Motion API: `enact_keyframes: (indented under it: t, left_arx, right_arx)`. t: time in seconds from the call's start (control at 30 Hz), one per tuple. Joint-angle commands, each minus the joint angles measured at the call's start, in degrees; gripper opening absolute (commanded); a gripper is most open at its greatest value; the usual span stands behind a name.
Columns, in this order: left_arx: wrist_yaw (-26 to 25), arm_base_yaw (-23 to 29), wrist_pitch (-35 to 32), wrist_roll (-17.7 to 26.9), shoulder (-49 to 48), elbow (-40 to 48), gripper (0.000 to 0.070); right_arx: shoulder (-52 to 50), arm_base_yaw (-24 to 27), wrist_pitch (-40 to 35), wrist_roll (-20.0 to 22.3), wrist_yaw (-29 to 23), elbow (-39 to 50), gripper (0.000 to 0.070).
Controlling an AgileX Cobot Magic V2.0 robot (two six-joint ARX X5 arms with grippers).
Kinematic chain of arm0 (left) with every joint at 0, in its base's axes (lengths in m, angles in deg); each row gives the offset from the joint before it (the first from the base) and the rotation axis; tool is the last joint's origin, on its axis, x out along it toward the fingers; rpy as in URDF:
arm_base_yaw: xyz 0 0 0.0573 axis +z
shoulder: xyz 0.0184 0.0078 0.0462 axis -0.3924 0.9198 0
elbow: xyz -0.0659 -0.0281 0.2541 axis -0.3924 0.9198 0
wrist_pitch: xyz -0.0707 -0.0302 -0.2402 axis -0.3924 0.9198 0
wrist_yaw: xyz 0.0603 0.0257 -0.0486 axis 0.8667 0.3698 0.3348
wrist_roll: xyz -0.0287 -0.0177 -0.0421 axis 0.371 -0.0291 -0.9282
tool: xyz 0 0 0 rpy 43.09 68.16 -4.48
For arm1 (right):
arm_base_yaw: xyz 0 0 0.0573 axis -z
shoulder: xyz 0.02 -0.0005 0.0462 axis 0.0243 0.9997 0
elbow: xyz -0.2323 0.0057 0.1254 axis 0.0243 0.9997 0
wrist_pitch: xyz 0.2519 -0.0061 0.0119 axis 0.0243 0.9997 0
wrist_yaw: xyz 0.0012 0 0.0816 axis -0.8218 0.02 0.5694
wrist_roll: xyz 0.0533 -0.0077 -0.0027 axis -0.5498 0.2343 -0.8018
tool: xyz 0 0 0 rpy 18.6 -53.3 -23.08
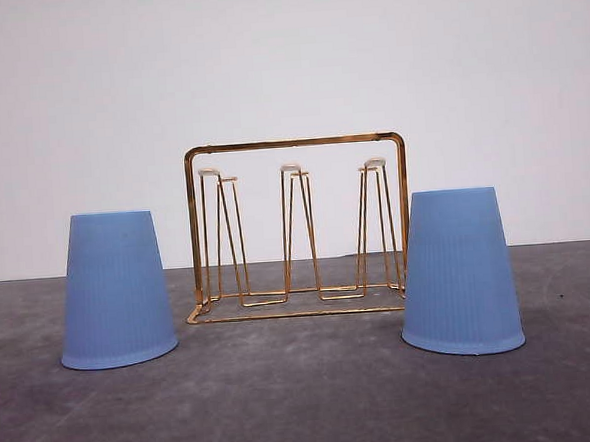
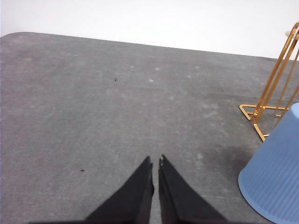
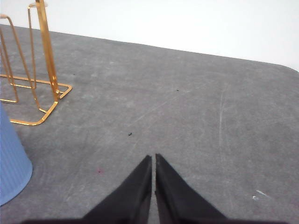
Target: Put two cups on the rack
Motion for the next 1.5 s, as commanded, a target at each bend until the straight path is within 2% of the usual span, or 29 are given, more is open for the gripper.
enact_keyframes:
  t: [0.0,0.3,0.63,0.73,0.8,0.93,1.0,1.1,1.2,1.33,1.47]
  left_arx:
    - [0.00,0.04,0.26,-0.15,-0.04,0.85,0.0003]
    - [0.00,0.04,0.26,-0.15,-0.04,0.87,0.0003]
    - [-0.05,0.04,0.24,-1.85,-0.04,0.85,0.0003]
    - [-0.51,0.04,0.08,-5.47,-0.04,0.85,0.0003]
    - [-1.48,0.04,-0.29,-7.09,-0.04,0.31,0.0002]
    - [-3.08,0.04,-0.73,-13.77,0.53,-5.11,0.0003]
    - [-2.92,0.04,-0.83,-16.61,2.03,-9.45,0.0004]
    - [-2.60,0.04,-0.35,-17.64,7.73,-18.22,0.0004]
    - [-3.01,0.04,1.96,-15.93,15.95,-28.13,0.0004]
    - [-6.40,0.04,9.47,-9.41,29.47,-43.50,0.0003]
    - [-9.59,-0.01,18.40,-2.46,41.64,-56.88,0.0004]
  right_arx:
    - [0.00,-0.04,-0.74,-0.48,0.02,0.26,0.0012]
    - [0.00,-0.04,-0.74,-0.48,0.02,0.26,0.0012]
    - [0.00,-0.04,-1.62,-4.55,0.39,0.26,0.0012]
    - [0.00,-0.04,-3.57,-8.02,2.01,0.26,0.0010]
    - [0.00,-0.04,-4.94,-11.87,1.99,-0.26,0.0008]
    - [1.62,-0.16,-4.39,-20.22,2.24,-5.59,0.0006]
    - [4.20,-0.44,-4.39,-22.14,3.07,-9.73,0.0006]
    - [11.29,-0.76,-2.68,-21.62,3.56,-18.83,0.0006]
    - [20.00,-0.74,1.46,-18.47,4.69,-28.78,0.0006]
    - [33.15,-0.74,11.91,-11.48,5.01,-43.30,0.0006]
    - [44.49,-0.77,20.89,-6.43,6.46,-54.31,0.0006]
